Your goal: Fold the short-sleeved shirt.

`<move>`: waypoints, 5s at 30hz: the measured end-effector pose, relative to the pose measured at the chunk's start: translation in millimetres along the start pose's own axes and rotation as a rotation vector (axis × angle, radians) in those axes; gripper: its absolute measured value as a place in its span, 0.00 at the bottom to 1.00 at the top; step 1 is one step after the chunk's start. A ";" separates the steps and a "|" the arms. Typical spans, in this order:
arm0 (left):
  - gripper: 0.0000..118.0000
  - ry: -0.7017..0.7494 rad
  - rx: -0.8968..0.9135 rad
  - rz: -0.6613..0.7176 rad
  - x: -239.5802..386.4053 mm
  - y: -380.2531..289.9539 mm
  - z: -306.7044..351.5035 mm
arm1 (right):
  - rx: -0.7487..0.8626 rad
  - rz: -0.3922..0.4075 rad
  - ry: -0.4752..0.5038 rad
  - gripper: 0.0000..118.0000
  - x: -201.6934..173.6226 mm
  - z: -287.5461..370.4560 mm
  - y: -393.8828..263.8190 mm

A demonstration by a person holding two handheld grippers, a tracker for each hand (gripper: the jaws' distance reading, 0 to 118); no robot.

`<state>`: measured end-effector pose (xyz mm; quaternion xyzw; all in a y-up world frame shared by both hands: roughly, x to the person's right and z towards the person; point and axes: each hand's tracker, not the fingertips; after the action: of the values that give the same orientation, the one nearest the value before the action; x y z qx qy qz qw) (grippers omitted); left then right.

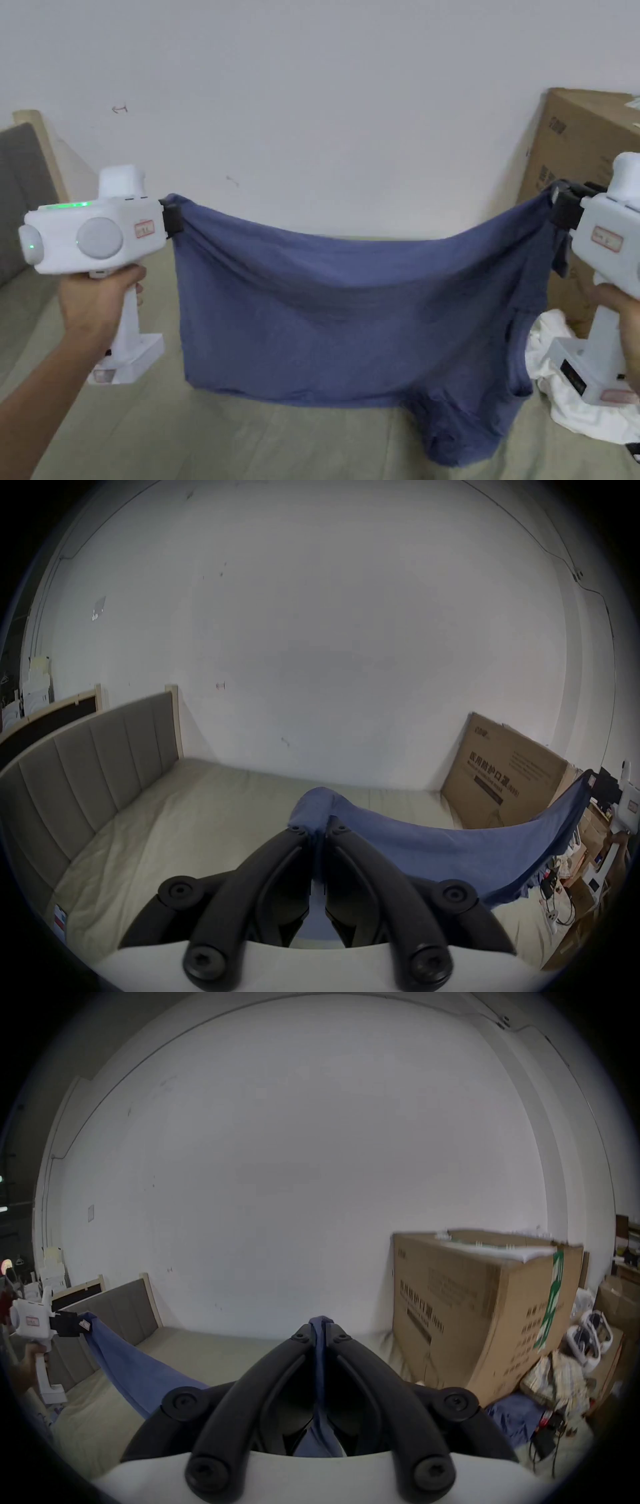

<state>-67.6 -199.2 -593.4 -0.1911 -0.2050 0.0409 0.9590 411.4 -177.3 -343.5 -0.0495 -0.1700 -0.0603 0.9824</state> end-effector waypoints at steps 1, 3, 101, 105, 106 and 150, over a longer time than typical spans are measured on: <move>0.08 0.000 -0.018 0.003 -1.2 -13.6 -1.3 | -0.019 -0.012 0.006 0.05 2.4 1.6 -12.9; 0.08 -0.005 -0.055 0.022 -5.4 -42.6 -0.8 | -0.055 -0.034 0.014 0.05 6.0 9.9 -39.6; 0.06 0.076 -0.321 0.085 -33.1 -291.7 227.7 | -0.203 0.026 -0.111 0.02 -67.4 280.1 -179.7; 0.49 0.101 -0.470 0.069 -53.2 -318.5 220.8 | -0.230 0.010 -0.107 0.02 -66.2 277.8 -185.6; 0.49 0.109 -0.507 0.068 -56.6 -324.3 218.6 | -0.236 0.008 -0.109 0.02 -66.2 277.1 -186.6; 0.10 0.125 -0.529 0.100 -55.3 -346.1 199.5 | -0.886 -0.166 -0.152 0.16 4.2 277.0 -355.9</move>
<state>-199.6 -457.8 -313.5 -0.4469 -0.1394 0.0213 0.8834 276.3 -496.7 -55.2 -0.4552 -0.2027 -0.2018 0.8432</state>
